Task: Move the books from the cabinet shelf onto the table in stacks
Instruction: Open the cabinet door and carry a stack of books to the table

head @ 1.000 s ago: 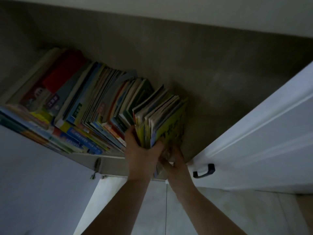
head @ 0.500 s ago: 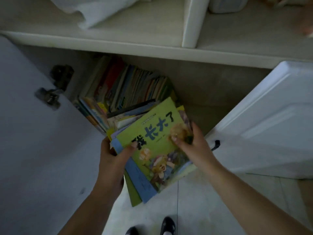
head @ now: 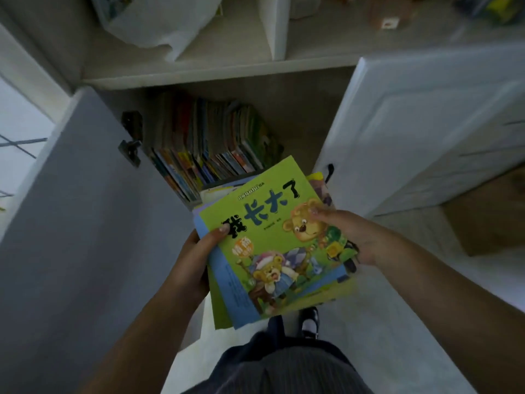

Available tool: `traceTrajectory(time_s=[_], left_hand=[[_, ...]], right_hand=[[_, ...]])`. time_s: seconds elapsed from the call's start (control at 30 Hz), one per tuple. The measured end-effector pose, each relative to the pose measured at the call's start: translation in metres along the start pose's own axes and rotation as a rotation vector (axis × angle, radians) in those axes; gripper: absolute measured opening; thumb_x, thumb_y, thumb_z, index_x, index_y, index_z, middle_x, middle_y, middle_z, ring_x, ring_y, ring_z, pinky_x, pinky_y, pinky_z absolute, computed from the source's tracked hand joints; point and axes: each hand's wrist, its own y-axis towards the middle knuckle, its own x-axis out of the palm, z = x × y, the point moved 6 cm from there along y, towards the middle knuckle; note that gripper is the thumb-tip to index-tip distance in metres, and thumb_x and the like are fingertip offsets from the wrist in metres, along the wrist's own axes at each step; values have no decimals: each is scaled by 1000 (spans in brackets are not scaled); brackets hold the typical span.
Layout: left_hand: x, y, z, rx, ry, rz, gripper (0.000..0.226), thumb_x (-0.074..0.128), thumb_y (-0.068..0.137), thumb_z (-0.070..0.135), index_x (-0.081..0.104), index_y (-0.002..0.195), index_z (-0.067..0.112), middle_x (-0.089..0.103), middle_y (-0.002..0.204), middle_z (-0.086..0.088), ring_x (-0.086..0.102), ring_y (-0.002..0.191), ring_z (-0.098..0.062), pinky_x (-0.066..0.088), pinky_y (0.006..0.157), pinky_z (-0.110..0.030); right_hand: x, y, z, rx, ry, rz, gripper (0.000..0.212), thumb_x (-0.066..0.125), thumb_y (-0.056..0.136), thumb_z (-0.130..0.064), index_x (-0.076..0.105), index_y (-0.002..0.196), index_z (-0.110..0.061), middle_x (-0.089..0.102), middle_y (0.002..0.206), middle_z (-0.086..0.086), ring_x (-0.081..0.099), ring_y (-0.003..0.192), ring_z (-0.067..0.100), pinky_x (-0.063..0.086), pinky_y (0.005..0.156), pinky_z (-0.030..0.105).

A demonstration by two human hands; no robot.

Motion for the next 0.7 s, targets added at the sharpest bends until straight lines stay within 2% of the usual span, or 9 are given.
traceTrajectory(time_s=[0.13,0.17,0.23,0.33,0.4,0.47,0.57,0.63,0.7], left_hand=[[11,-15,-12,-81,39,-101,51,67,67,30,63,116,17,76,91,-6,73,74,-24,58,57,-32],[16,-16,-15,-99,62,-123,48,67,68,29,64,114,16,76,88,-6,72,71,-24,58,59,-33],[31,-21,-25,-143,119,-178,31,64,77,26,67,106,16,76,82,-5,72,67,-23,58,65,-36],[62,-31,-43,-202,198,-266,11,59,86,25,66,92,19,75,67,-1,70,55,-19,56,50,-29],[89,-40,-56,-232,248,-346,10,57,87,24,66,90,19,75,67,-1,70,55,-19,56,47,-28],[122,-54,-75,-266,294,-445,11,56,89,20,67,90,19,75,70,-2,71,58,-20,58,50,-30],[170,-80,-103,-297,380,-595,14,57,88,18,67,98,18,76,76,-3,72,63,-20,58,52,-31],[200,-102,-124,-323,441,-675,24,60,84,20,66,107,16,77,81,-4,73,68,-22,58,53,-31],[230,-127,-152,-356,511,-755,38,65,77,26,65,113,13,76,89,-8,73,75,-25,59,58,-33]], right_hand=[[6,-48,37,-32,70,51,34,67,75,-21,67,108,-13,76,94,6,72,84,21,58,77,37],[5,-57,43,-45,99,45,35,67,71,-18,68,105,-13,76,96,8,72,85,22,58,78,39],[-1,-80,59,-67,168,45,29,65,71,-10,68,99,-13,76,90,7,73,78,20,59,70,36],[-17,-117,84,-94,265,113,26,63,77,0,67,99,-13,76,87,6,73,75,19,60,64,32],[-28,-144,103,-117,330,162,31,67,74,0,66,103,-11,75,96,9,73,81,21,60,71,35],[-41,-176,126,-144,401,238,30,70,75,-10,65,105,-11,74,102,9,72,85,24,60,74,36],[-58,-218,165,-149,502,412,35,66,74,-24,59,107,-16,76,91,5,73,78,24,61,67,37],[-69,-244,194,-156,567,540,34,65,80,-25,54,111,-19,77,86,3,73,73,22,61,61,35],[-78,-277,224,-179,627,664,39,65,82,-27,51,117,-19,75,93,6,74,72,21,59,57,33]])
